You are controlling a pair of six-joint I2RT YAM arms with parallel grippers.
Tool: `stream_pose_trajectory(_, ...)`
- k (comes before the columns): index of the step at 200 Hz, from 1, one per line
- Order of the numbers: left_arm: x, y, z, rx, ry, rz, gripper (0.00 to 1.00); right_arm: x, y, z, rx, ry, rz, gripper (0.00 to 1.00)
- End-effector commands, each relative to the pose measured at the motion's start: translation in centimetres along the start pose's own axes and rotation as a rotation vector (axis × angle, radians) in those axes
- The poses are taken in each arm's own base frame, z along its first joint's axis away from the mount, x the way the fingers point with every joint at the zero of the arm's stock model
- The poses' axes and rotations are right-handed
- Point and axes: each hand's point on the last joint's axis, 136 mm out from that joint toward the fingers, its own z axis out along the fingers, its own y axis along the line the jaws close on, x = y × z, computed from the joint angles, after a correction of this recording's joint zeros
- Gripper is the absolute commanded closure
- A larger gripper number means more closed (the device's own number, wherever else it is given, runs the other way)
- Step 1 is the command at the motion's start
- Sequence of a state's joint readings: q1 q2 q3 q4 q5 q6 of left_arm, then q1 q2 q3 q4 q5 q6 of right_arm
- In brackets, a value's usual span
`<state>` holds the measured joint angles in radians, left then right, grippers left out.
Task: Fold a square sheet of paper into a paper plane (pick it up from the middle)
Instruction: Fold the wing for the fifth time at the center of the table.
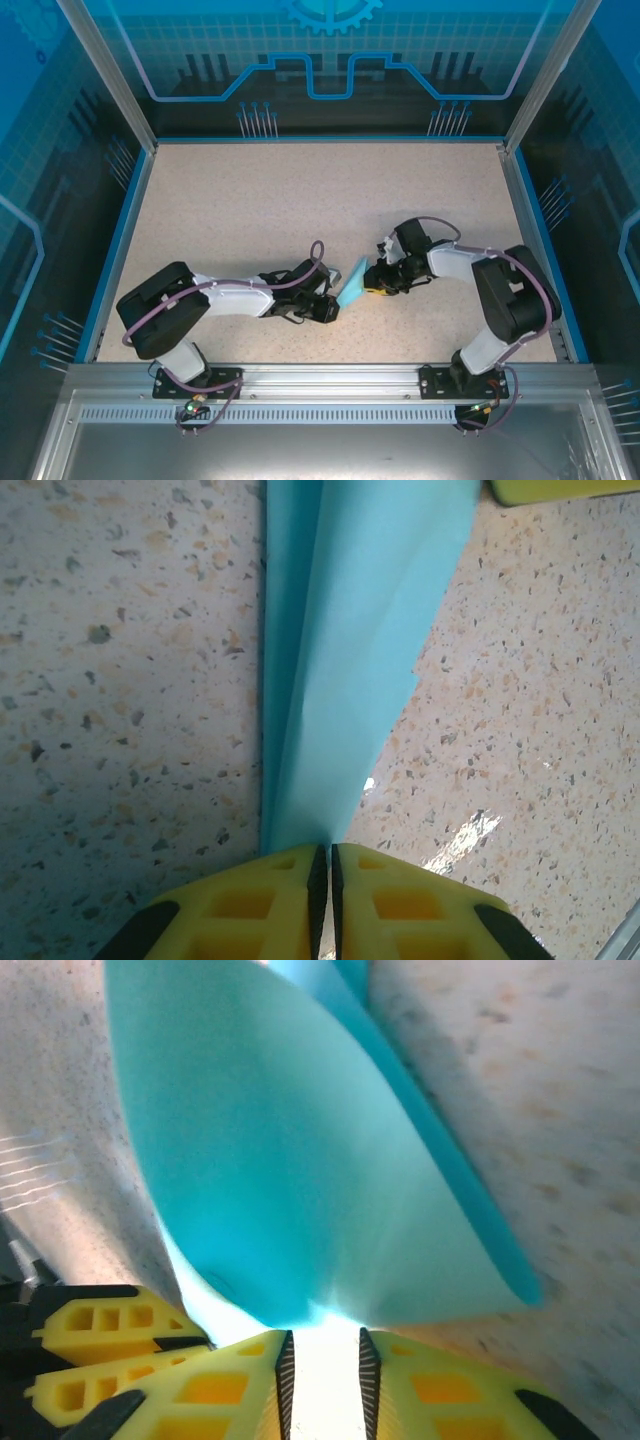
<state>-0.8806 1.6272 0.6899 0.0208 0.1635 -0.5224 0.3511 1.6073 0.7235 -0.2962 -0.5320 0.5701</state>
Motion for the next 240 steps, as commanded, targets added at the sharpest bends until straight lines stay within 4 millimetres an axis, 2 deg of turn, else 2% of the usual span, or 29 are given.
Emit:
stream_pose_trajectory(1,4.3,3.5,1.1,-0.104,0.142,-0.042,0.85,0.3,-0.7,-2.0,0.092,-0.016,-0.007,0.72)
stream_pose_trajectory(16,4.2,3.5,1.2,-0.1,0.141,-0.04,0.85,0.2,0.7,-2.7,0.057,-0.032,-0.024,0.72)
stream_pose_trajectory(28,4.2,3.5,1.3,-0.098,0.14,-0.041,0.85,0.4,2.5,-2.7,-0.002,-0.033,-0.044,0.74)
stream_pose_trajectory(55,4.1,3.4,1.5,-0.093,0.141,-0.039,0.85,1.1,5.9,-1.4,-0.084,-0.013,-0.087,0.78)
stream_pose_trajectory(93,4.1,3.4,1.4,-0.09,0.141,-0.032,0.85,0.8,6.7,0.9,-0.112,-0.029,-0.077,0.83)
stream_pose_trajectory(151,3.9,3.1,1.3,-0.083,0.132,-0.022,0.85,0.7,4.1,3.5,-0.048,-0.009,-0.052,0.85)
stream_pose_trajectory(205,3.5,2.7,1.0,-0.071,0.127,-0.015,0.85,1.2,1.3,4.4,0.07,0.019,-0.034,0.87)
stream_pose_trajectory(240,2.5,1.4,0.2,-0.035,0.101,-0.011,0.84,1.5,0.1,4.8,0.116,0.039,-0.03,0.89)
